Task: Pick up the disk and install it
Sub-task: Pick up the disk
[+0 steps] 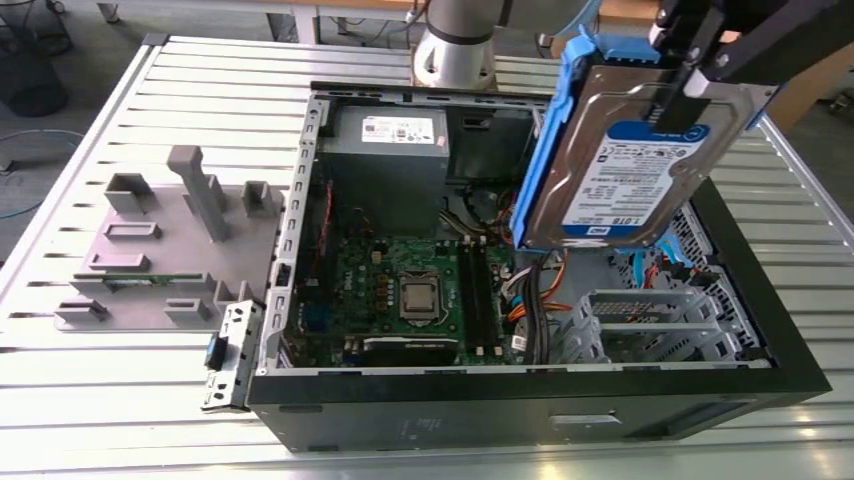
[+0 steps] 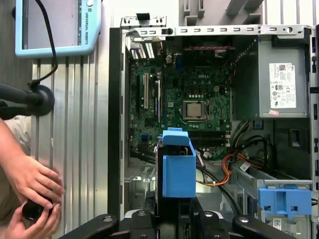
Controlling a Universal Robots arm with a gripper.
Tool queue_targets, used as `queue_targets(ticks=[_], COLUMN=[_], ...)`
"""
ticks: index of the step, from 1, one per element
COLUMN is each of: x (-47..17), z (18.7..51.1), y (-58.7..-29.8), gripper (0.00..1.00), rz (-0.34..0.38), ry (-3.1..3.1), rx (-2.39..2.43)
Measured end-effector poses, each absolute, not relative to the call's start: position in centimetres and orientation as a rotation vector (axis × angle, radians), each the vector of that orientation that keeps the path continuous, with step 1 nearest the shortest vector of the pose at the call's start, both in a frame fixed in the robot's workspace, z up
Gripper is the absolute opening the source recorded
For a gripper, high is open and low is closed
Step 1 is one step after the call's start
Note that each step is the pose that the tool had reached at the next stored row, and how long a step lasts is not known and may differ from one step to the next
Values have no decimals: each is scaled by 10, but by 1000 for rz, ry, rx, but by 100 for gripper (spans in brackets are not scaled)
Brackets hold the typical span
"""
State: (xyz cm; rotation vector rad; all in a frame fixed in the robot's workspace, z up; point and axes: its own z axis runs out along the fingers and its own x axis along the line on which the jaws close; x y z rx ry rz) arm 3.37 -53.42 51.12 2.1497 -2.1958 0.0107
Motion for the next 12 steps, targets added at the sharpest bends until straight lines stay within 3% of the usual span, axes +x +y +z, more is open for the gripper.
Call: queue_targets(ticks=[12], x=[82], z=[511], y=[-534], gripper=[35], rz=[10], ry=[-2195], rx=[2149])
